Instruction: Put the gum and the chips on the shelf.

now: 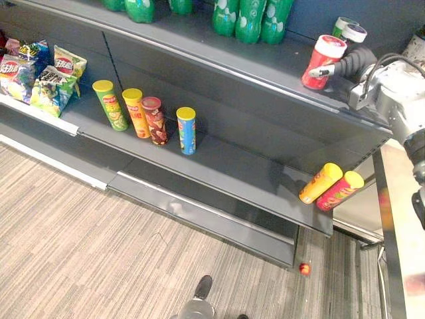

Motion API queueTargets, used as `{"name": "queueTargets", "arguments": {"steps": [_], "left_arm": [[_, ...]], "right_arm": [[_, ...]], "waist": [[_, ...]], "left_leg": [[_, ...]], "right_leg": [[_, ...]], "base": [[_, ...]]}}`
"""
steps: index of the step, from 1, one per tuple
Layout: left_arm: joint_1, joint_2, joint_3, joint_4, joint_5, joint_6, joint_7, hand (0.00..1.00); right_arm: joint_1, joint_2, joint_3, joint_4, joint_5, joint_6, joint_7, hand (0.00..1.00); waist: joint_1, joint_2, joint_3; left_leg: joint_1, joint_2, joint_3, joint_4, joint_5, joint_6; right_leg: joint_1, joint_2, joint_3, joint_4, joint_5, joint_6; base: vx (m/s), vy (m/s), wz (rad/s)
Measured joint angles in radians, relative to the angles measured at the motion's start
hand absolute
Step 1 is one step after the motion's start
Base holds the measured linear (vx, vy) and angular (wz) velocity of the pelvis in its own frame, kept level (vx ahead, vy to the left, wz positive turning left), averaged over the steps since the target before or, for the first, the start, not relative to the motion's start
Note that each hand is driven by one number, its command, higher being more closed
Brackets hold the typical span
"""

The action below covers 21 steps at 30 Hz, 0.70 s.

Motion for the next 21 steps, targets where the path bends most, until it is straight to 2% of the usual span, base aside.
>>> {"name": "queueTargets", "arguments": {"steps": [4,5,11,21], "left_arm": [[-0.002,0.001,-0.001,0.0,-0.001,0.0,0.0,0.0],[-0.002,0.002,-0.002,0.0,-0.001,0.0,0.0,0.0],[-0.004,0.014,-0.021,-0.001,-0.001,0.0,-0.001,0.0],[-0.006,0.022,-0.058,-0.002,-0.004,0.0,-0.002,0.0]], "right_arm": [[0.0,0.014,-0.03,0.04,-0.049,0.0,-0.002,1.0],[-0.001,0.02,-0.037,0.045,-0.057,0.0,-0.006,0.0],[-0.013,0.024,-0.054,0.075,-0.103,-0.004,-0.007,0.0],[-0.056,0.066,-0.067,0.143,-0.131,-0.003,-0.009,0.0]], "waist": [[0.012,-0.001,0.0],[0.012,-0.002,0.001],[0.014,-0.013,0.002],[0.013,-0.008,0.006]], "left_leg": [[0.0,0.0,-0.003,0.0,-0.001,0.004],[-0.002,0.0,-0.003,0.0,0.0,0.004],[-0.017,0.0,-0.005,0.0,0.004,0.004],[-0.013,0.001,-0.003,0.0,0.005,0.003]], "right_leg": [[-0.001,0.0,-0.002,0.0,0.0,0.0],[-0.002,0.0,-0.003,0.0,0.0,0.001],[-0.017,0.0,-0.003,0.003,-0.002,0.008],[-0.018,0.0,-0.002,0.011,-0.003,0.005]], "base": [[-0.01,0.002,0.0],[0.0,0.0,0.0],[0.0,0.0,0.0],[0.0,0.0,0.0]]}}
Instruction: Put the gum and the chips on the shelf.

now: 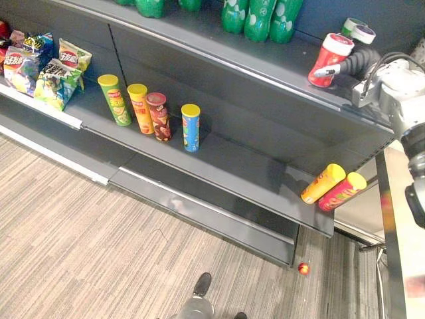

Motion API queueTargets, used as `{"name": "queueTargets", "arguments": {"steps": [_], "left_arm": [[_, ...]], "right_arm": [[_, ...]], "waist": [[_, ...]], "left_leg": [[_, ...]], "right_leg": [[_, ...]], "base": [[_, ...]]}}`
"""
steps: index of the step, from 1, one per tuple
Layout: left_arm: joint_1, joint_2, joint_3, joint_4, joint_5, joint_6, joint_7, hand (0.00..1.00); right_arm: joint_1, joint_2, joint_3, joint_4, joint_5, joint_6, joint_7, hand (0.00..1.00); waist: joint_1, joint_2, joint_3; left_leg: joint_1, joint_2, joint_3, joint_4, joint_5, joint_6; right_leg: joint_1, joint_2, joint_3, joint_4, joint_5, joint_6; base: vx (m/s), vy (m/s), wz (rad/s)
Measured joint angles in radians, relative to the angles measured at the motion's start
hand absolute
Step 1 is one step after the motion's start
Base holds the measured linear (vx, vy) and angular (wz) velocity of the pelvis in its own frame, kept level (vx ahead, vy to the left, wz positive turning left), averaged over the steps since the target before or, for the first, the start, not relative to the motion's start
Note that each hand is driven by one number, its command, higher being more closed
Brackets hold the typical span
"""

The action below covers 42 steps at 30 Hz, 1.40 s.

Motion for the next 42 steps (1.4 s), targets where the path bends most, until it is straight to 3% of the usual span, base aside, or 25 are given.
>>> {"name": "queueTargets", "arguments": {"steps": [9,14,20,34,42], "left_arm": [[0.0,0.002,-0.01,-0.003,-0.026,0.0,0.0,0.0],[0.001,0.0,-0.009,-0.01,-0.026,0.0,0.0,0.0],[0.006,0.0,-0.009,-0.017,-0.026,-0.001,0.0,0.0],[0.006,-0.001,-0.009,-0.017,-0.026,-0.002,0.0,0.0],[0.01,-0.002,0.005,-0.018,-0.025,-0.001,0.002,0.0]], "right_arm": [[-0.043,0.018,-0.008,0.064,-0.001,0.01,0.001,0.0],[-0.124,0.007,-0.007,0.134,0.012,0.042,-0.001,0.0],[-0.25,-0.043,-0.007,0.142,0.019,0.037,-0.002,0.0],[-0.272,-0.102,-0.007,0.143,0.059,0.035,-0.002,0.0],[-0.381,-0.191,-0.008,0.09,0.169,0.001,-0.038,0.0]], "waist": [[-0.001,0.0,0.001],[-0.007,0.001,0.006],[-0.023,0.0,0.018],[-0.033,0.004,0.021],[-0.061,0.002,0.02]], "left_leg": [[0.0,0.0,0.002,0.0,0.001,-0.001],[0.001,0.002,0.004,0.0,0.006,-0.001],[0.013,0.003,0.004,0.0,0.005,-0.003],[0.023,0.01,0.005,0.0,0.002,-0.006],[0.04,0.015,0.036,0.0,-0.005,-0.008]], "right_leg": [[0.002,0.001,0.0,-0.004,0.002,-0.002],[0.006,0.003,0.0,-0.015,0.006,-0.002],[0.027,0.008,-0.002,-0.03,0.006,-0.002],[0.037,0.015,0.0,-0.034,0.006,-0.002],[0.043,0.015,0.024,-0.048,0.011,-0.003]], "base": [[0.0,0.0,0.0],[0.0,0.0,0.0],[0.01,-0.006,0.02],[0.0,0.0,0.0],[0.0,0.004,-0.1]]}}
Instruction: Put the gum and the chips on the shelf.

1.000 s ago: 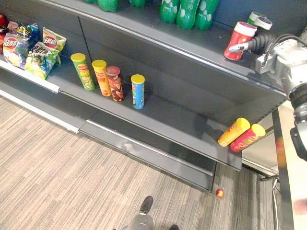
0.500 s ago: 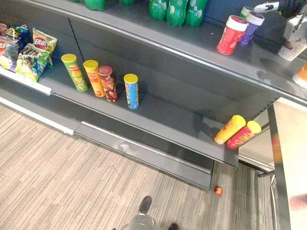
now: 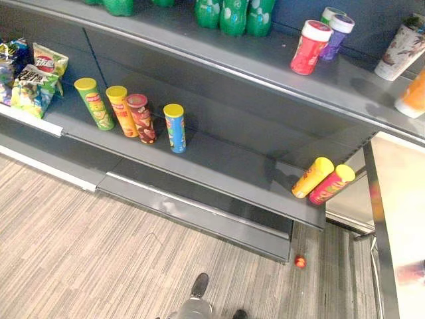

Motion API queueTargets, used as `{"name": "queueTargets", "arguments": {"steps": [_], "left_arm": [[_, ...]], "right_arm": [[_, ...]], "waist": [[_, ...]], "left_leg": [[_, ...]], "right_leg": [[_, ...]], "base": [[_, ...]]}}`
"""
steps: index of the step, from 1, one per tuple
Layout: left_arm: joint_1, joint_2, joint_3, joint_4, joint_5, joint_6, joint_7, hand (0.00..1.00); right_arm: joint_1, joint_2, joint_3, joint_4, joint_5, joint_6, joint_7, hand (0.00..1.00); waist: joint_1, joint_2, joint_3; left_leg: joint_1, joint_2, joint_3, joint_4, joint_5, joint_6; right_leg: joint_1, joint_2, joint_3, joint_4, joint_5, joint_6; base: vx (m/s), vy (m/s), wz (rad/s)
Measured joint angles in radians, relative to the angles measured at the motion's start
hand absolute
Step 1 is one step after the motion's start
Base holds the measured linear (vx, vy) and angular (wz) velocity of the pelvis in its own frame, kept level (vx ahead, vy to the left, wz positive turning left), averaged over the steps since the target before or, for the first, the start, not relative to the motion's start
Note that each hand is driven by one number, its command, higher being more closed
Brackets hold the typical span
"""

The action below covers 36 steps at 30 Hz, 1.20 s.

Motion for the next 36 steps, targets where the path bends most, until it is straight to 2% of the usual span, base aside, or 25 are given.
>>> {"name": "queueTargets", "arguments": {"steps": [1,6,13,17,19,21,23,25,30,32,34,36], "left_arm": [[0.002,0.0,0.009,0.001,0.0,0.0,0.0,0.0],[0.011,-0.003,0.026,0.002,0.002,0.0,0.001,0.0],[0.013,-0.004,0.036,0.013,0.002,-0.003,0.001,0.0],[0.016,-0.017,0.067,0.024,0.008,-0.014,0.003,0.0],[0.016,-0.02,0.07,0.039,0.01,-0.014,0.006,0.0],[0.017,-0.027,0.08,0.054,0.011,-0.014,0.008,0.0],[0.029,-0.037,0.092,0.059,0.033,-0.015,0.008,0.0],[0.039,-0.041,0.096,0.06,0.041,-0.014,0.008,0.0],[0.05,-0.047,0.096,0.062,0.047,-0.014,0.008,0.0],[0.055,-0.048,0.096,0.062,0.047,-0.014,0.008,0.0],[0.055,-0.048,0.096,0.061,0.047,-0.014,0.008,0.0],[0.06,-0.048,0.096,0.061,0.047,-0.014,0.008,0.0]], "right_arm": [[-0.006,-0.039,0.0,-0.042,0.024,-0.009,-0.009,0.0],[-0.009,-0.096,0.0,-0.169,0.054,-0.03,-0.031,0.0],[0.082,-0.223,-0.02,-0.434,0.089,-0.1,-0.048,0.0],[0.226,-0.315,-0.137,-0.569,0.117,-0.148,-0.052,0.0],[0.318,-0.348,-0.216,-0.615,0.124,-0.169,-0.056,0.0],[0.433,-0.375,-0.311,-0.663,0.127,-0.184,-0.075,0.0],[0.579,-0.394,-0.431,-0.713,0.142,-0.205,-0.092,0.0],[0.715,-0.394,-0.537,-0.752,0.144,-0.214,-0.098,0.0],[1.08,-0.373,-0.798,-0.853,0.142,-0.216,-0.115,0.0],[1.231,-0.287,-0.943,-0.922,0.133,-0.216,-0.117,0.0],[1.323,-0.234,-1.027,-0.965,0.11,-0.216,-0.12,0.0],[1.457,-0.149,-1.146,-1.033,0.098,-0.215,-0.124,0.0]], "waist": [[-0.022,-0.001,0.0],[-0.063,0.001,-0.004],[-0.127,0.005,-0.084],[-0.16,0.013,-0.11],[-0.163,0.02,-0.128],[-0.169,0.031,-0.145],[-0.19,0.047,-0.168],[-0.21,0.055,-0.175],[-0.234,0.069,-0.197],[-0.245,0.066,-0.197],[-0.246,0.064,-0.196],[-0.262,0.058,-0.192]], "left_leg": [[0.0,0.002,0.008,0.0,0.0,0.0],[0.013,0.017,0.066,0.0,-0.009,-0.004],[0.029,0.03,0.141,0.0,-0.029,-0.003],[0.044,0.039,0.184,0.0,-0.04,-0.005],[0.052,0.044,0.21,0.0,-0.046,-0.005],[0.063,0.045,0.229,-0.001,-0.052,-0.003],[0.069,0.045,0.247,-0.001,-0.058,-0.002],[0.08,0.046,0.267,-0.001,-0.062,-0.002],[0.091,0.044,0.282,-0.001,-0.068,-0.002],[0.101,0.043,0.288,-0.001,-0.068,-0.002],[0.107,0.044,0.294,-0.001,-0.069,0.0],[0.12,0.041,0.298,-0.001,-0.069,0.0]], "right_leg": [[-0.003,0.0,0.006,0.0,0.002,0.0],[-0.007,0.006,0.061,-0.017,0.021,0.002],[-0.022,0.009,0.137,-0.016,0.027,-0.002],[-0.024,0.012,0.175,-0.015,0.028,0.001],[-0.027,0.015,0.2,-0.015,0.029,0.003],[-0.025,0.015,0.221,-0.014,0.029,0.004],[-0.026,0.013,0.242,-0.015,0.031,0.006],[-0.023,0.012,0.26,-0.014,0.033,0.009],[-0.022,0.009,0.278,-0.012,0.035,0.013],[-0.018,0.007,0.281,-0.003,0.035,0.013],[-0.017,0.007,0.287,0.001,0.035,0.013],[-0.008,0.005,0.294,0.005,0.035,0.014]], "base": [[-0.01,0.01,-0.17],[0.0,0.009,-0.38],[0.05,-0.001,-0.32],[0.02,-0.005,-0.29],[0.01,-0.006,-0.38],[0.02,-0.001,-0.31],[0.03,0.01,-0.25],[0.02,0.012,-0.27],[0.01,0.004,-0.13],[0.0,0.003,-0.06],[-0.01,0.002,-0.09],[-0.01,0.011,-0.05]]}}
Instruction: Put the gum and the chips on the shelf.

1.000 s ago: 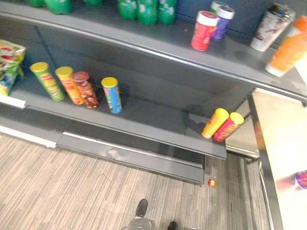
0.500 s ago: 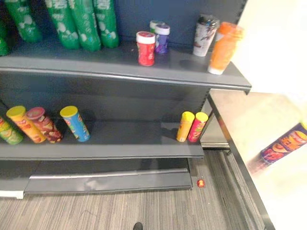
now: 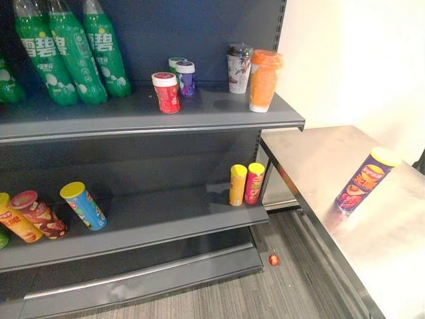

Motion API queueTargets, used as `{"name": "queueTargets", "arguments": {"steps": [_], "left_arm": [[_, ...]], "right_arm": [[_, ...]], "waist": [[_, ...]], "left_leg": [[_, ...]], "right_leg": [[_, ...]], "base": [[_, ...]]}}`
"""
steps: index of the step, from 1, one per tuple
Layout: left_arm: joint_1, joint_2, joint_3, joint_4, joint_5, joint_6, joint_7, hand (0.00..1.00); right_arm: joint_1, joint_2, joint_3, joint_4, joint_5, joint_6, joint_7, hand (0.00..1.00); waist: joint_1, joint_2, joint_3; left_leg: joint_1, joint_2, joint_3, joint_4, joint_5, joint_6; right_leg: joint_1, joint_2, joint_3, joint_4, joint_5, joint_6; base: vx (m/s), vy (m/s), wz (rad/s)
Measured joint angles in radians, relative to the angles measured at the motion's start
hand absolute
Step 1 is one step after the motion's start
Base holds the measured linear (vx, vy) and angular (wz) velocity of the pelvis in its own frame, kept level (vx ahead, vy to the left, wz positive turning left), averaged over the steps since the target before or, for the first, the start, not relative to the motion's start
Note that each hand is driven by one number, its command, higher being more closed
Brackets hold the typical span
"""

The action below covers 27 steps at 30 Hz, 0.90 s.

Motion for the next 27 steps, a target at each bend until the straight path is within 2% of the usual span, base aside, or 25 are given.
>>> {"name": "queueTargets", "arguments": {"steps": [4,6,9,10,11,12,13,14,15,16,17,18,19,20,21,22,24,26,27], "left_arm": [[0.016,-0.003,0.0,-0.004,0.024,-0.001,0.0,0.0],[0.029,-0.005,0.007,-0.008,0.038,-0.001,-0.001,0.0],[0.043,-0.008,0.009,-0.013,0.038,-0.002,-0.001,0.0],[0.057,-0.008,0.01,-0.015,0.038,-0.002,-0.001,0.0],[0.061,-0.008,0.01,-0.021,0.039,-0.002,-0.001,0.0],[0.061,-0.008,0.009,-0.025,0.041,-0.002,-0.001,0.0],[0.059,-0.012,0.009,-0.028,0.043,-0.002,0.0,0.0],[0.049,-0.011,0.007,-0.043,0.06,-0.002,0.0,0.0],[0.041,-0.011,0.006,-0.051,0.069,-0.003,-0.001,0.0],[0.029,-0.011,0.006,-0.052,0.08,-0.004,-0.003,0.0],[0.03,-0.004,0.006,-0.052,0.088,-0.002,-0.005,0.0],[0.032,-0.005,0.006,-0.051,0.103,0.0,-0.006,0.0],[0.033,-0.002,0.006,-0.052,0.11,-0.001,-0.007,0.0],[0.03,0.007,0.006,-0.057,0.117,-0.001,-0.009,0.0],[0.029,0.013,0.006,-0.059,0.118,-0.001,-0.009,0.0],[0.017,0.017,0.007,-0.058,0.118,0.002,-0.008,0.0],[0.001,0.003,0.007,-0.059,0.118,0.002,-0.008,0.0],[-0.004,-0.01,0.009,-0.058,0.118,0.006,-0.001,0.0],[-0.003,-0.016,0.009,-0.059,0.118,0.006,0.006,0.0]], "right_arm": [[0.187,0.125,-0.195,-0.114,-0.069,0.0,-0.022,0.0],[0.28,0.189,-0.295,-0.166,-0.084,0.0,-0.034,0.0],[0.324,0.246,-0.327,-0.206,-0.104,-0.001,-0.035,0.0],[0.341,0.274,-0.326,-0.231,-0.114,-0.001,-0.037,0.0],[0.354,0.306,-0.324,-0.259,-0.127,0.0,-0.039,0.0],[0.359,0.325,-0.324,-0.278,-0.14,0.0,-0.042,0.0],[0.382,0.363,-0.323,-0.32,-0.156,-0.005,-0.054,0.0],[0.393,0.402,-0.319,-0.35,-0.176,-0.007,-0.057,0.0],[0.391,0.409,-0.316,-0.359,-0.185,-0.008,-0.058,0.0],[0.388,0.403,-0.315,-0.377,-0.195,-0.008,-0.06,0.0],[0.375,0.4,-0.313,-0.404,-0.222,-0.014,-0.062,0.0],[0.361,0.396,-0.304,-0.412,-0.233,-0.022,-0.064,0.0],[0.344,0.385,-0.292,-0.422,-0.235,-0.031,-0.069,0.0],[0.311,0.363,-0.266,-0.424,-0.239,-0.039,-0.074,0.0],[0.301,0.357,-0.259,-0.424,-0.244,-0.038,-0.074,0.0],[0.279,0.349,-0.243,-0.415,-0.259,-0.032,-0.074,0.0],[0.229,0.33,-0.184,-0.368,-0.266,-0.015,-0.073,0.0],[0.229,0.329,-0.184,-0.332,-0.27,0.008,-0.074,0.0],[0.23,0.328,-0.185,-0.315,-0.269,0.015,-0.075,0.0]], "waist": [[-0.014,0.002,0.0],[-0.037,0.001,0.0],[-0.044,-0.001,0.001],[-0.052,-0.003,0.002],[-0.055,-0.004,0.004],[-0.057,-0.003,0.006],[-0.062,0.019,0.018],[-0.063,0.036,0.034],[-0.06,0.034,0.049],[-0.056,0.037,0.076],[-0.05,0.03,0.077],[-0.05,0.029,0.077],[-0.051,0.029,0.077],[-0.052,0.018,0.074],[-0.052,0.003,0.069],[-0.05,0.009,0.06],[-0.027,0.031,0.062],[-0.027,0.044,0.075],[-0.027,0.06,0.081]], "left_leg": [[0.018,-0.001,0.033,0.0,-0.017,0.002],[0.016,-0.003,0.084,0.0,-0.022,0.004],[0.017,0.004,0.179,0.001,-0.035,0.01],[0.016,0.005,0.237,0.002,-0.041,0.013],[0.015,0.007,0.299,0.008,-0.048,0.02],[0.013,0.011,0.328,0.009,-0.051,0.033],[0.007,0.034,0.38,0.01,-0.053,0.064],[-0.004,0.074,0.43,0.05,-0.076,0.073],[-0.002,0.095,0.458,0.079,-0.091,0.07],[-0.004,0.134,0.504,0.138,-0.126,0.061],[-0.004,0.165,0.556,0.191,-0.155,0.05],[-0.008,0.181,0.579,0.219,-0.173,0.038],[-0.022,0.205,0.606,0.266,-0.195,0.027],[-0.044,0.22,0.656,0.317,-0.214,0.005],[-0.056,0.22,0.672,0.331,-0.217,-0.001],[-0.072,0.237,0.701,0.353,-0.216,-0.014],[-0.086,0.268,0.775,0.365,-0.193,-0.022],[-0.083,0.302,0.778,0.405,-0.194,-0.022],[-0.072,0.328,0.762,0.435,-0.201,-0.022]], "right_leg": [[-0.002,-0.002,0.037,0.015,-0.002,-0.001],[-0.033,-0.001,0.085,0.032,-0.002,-0.001],[-0.081,0.009,0.182,0.051,0.013,0.021],[-0.106,0.012,0.224,0.051,0.02,0.031],[-0.136,0.001,0.22,0.047,0.019,0.03],[-0.147,-0.013,0.191,0.04,0.014,0.023],[-0.153,-0.041,0.054,0.045,-0.01,-0.022],[-0.19,-0.08,-0.107,0.152,-0.017,-0.04],[-0.197,-0.096,-0.169,0.225,-0.026,-0.052],[-0.205,-0.139,-0.257,0.373,-0.05,-0.08],[-0.196,-0.187,-0.317,0.485,-0.063,-0.099],[-0.185,-0.209,-0.34,0.522,-0.068,-0.106],[-0.166,-0.236,-0.37,0.554,-0.069,-0.107],[-0.13,-0.28,-0.405,0.531,-0.034,-0.083],[-0.109,-0.286,-0.415,0.487,-0.018,-0.047],[-0.079,-0.248,-0.433,0.339,-0.043,0.012],[-0.065,-0.19,-0.421,0.15,-0.032,0.023],[-0.037,-0.159,-0.414,0.104,-0.022,0.036],[-0.006,-0.141,-0.414,0.091,-0.021,0.035]], "base": [[-0.02,0.029,-0.25],[-0.01,0.04,-0.56],[-0.02,0.039,-1.09],[-0.03,0.053,-1.43],[-0.04,0.063,-1.46],[-0.05,0.079,-1.38],[-0.07,0.063,-1.26],[-0.07,0.042,-1.24],[-0.06,0.003,-1.32],[-0.05,-0.019,-1.37],[-0.04,-0.024,-1.39],[-0.03,-0.055,-1.24],[-0.01,-0.087,-1.27],[-0.01,-0.134,-1.17],[0.0,-0.137,-1.18],[0.02,-0.166,-1.16],[0.0,-0.198,-1.24],[0.01,-0.123,-0.33],[0.02,-0.132,-0.04]]}}
